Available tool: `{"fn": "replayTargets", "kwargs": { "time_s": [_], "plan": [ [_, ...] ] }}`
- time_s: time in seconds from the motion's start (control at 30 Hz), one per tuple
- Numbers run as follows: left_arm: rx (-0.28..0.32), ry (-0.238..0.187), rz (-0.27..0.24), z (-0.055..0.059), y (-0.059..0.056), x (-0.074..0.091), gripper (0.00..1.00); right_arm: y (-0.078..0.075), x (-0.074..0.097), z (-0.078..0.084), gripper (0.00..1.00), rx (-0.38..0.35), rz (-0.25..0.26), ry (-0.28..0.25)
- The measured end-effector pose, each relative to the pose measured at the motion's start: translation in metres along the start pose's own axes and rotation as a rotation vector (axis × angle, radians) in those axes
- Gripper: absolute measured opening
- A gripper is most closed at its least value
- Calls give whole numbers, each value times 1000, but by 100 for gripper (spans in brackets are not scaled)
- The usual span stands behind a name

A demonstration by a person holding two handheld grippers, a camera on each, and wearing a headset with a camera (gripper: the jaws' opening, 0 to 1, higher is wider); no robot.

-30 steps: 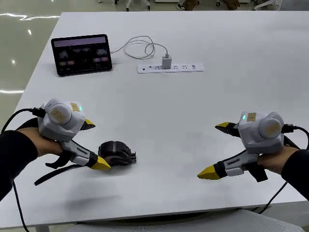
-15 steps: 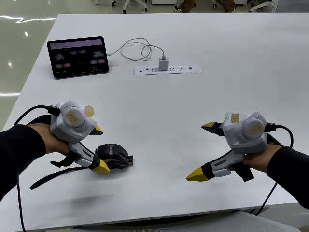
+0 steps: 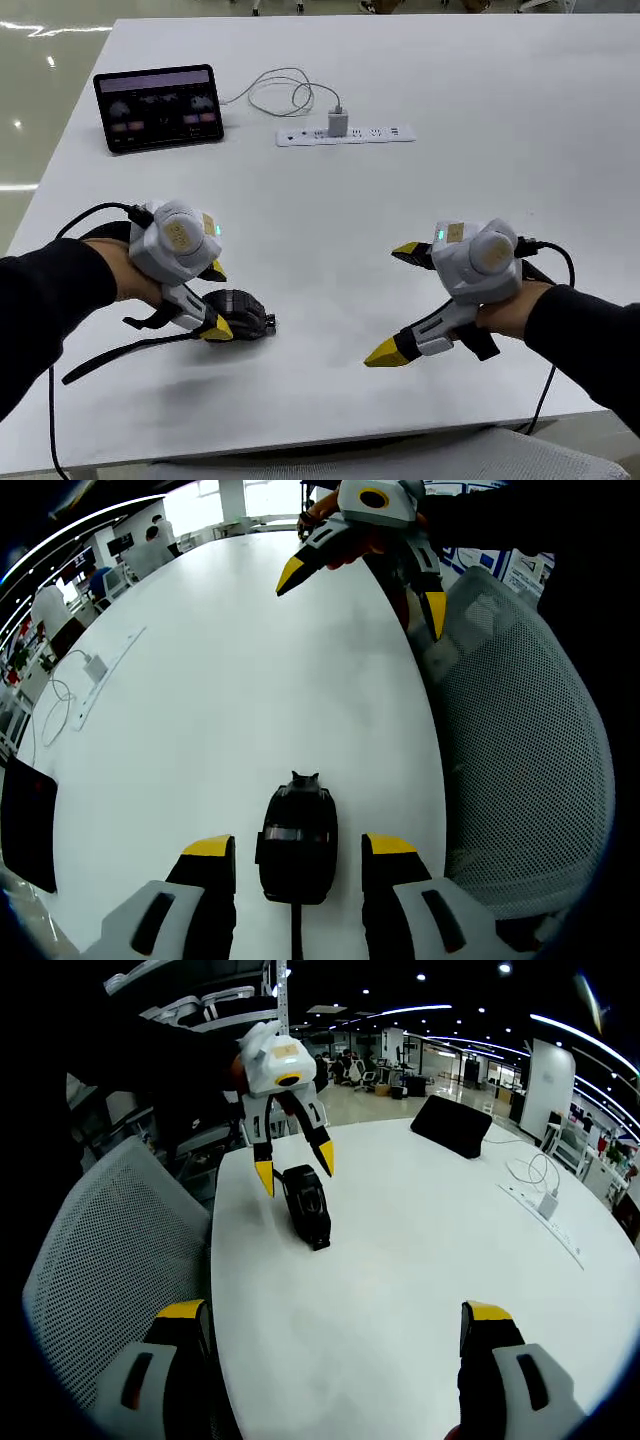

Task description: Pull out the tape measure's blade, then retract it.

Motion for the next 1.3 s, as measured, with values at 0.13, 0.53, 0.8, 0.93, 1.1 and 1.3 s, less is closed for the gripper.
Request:
{"fn": "replayTargets", "kwargs": {
  "time_s": [0.13,0.53,0.8,0.93,1.1,1.3],
  "plan": [
    [-2,15,27,0,-2,-5,45,-1,-7,-6,100,12,-10,5],
    [-42,38,15,-3,2,-10,29,-2,-19,-24,100,56,-36,2],
    [-61,36,27,-3,2,-10,29,-4,-31,-34,99,89,-44,6],
    [-79,28,37,-2,1,-11,28,-5,-40,-36,97,108,-53,15],
    [-69,26,37,-2,0,-11,28,-3,-55,-40,92,139,-72,27],
    [-77,50,25,-3,0,-13,28,3,-76,-38,89,168,-114,70]
  ]
}}
Point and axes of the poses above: the centre of the closed fingertips' face, and the gripper's own axes: x roughly backward along the fingers, y roughly to its left, z roughly out of its underside, the point moved 6 cm from there along x, roughly backward along the fingers, and after that the axes turned 8 degrees about y, right-handed, at the moved point
